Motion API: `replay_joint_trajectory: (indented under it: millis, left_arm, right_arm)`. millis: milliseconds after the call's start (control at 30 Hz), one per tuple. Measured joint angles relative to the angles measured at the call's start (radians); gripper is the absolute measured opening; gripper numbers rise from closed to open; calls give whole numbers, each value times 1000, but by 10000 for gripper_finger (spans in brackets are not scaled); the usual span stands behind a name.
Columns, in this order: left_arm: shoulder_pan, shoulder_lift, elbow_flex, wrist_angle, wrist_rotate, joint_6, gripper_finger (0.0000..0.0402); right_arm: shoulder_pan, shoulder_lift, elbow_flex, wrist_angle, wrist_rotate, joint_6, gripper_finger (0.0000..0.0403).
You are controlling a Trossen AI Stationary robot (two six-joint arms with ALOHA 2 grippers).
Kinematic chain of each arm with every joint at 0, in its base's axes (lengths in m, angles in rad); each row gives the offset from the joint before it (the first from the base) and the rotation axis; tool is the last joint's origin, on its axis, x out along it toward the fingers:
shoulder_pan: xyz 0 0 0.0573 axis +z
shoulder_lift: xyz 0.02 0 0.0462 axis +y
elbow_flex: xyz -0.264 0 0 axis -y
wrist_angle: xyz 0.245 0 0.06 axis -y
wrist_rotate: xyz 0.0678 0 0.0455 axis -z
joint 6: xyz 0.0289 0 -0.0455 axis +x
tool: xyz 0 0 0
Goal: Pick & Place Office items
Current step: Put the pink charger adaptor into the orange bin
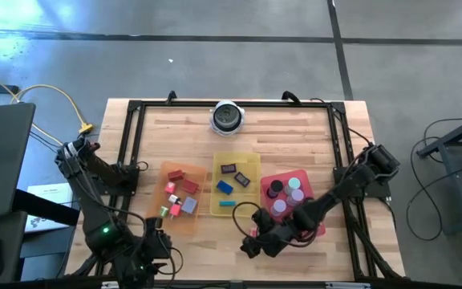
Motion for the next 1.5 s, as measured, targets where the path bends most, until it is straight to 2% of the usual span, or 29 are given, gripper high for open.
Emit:
replay_joint_trajectory:
  millis: [433,633,800,867,933,1033,1233,1333,1500]
  left_arm:
    - [-4,-17,0,-56,-28,17,232]
    - [-7,-23,0,-67,-41,5,232]
    - [-12,-25,0,-74,-43,-3,232]
    - [-13,-29,0,-81,-46,-13,232]
    - [-13,-31,0,-89,-48,-22,232]
    - [-13,-31,0,-89,-56,-23,232]
    - [-13,-31,0,-96,-60,-20,232]
    - [-13,-31,0,-97,-62,-20,232]
    - [-13,-31,0,-99,-65,-19,232]
  right_arm:
    - [-59,28,0,-33,-57,54,310]
    - [-77,28,0,-48,-96,84,307]
    - [-70,16,0,6,-33,-22,307]
    - [-67,10,5,63,-28,-78,307]
    - [-64,10,26,43,-29,-119,307]
    - [-59,11,105,-74,-22,-185,307]
    - [-55,13,367,-541,77,-279,307]
    - [-53,10,514,-754,81,-306,307]
    - [-53,10,643,-911,83,-294,307]
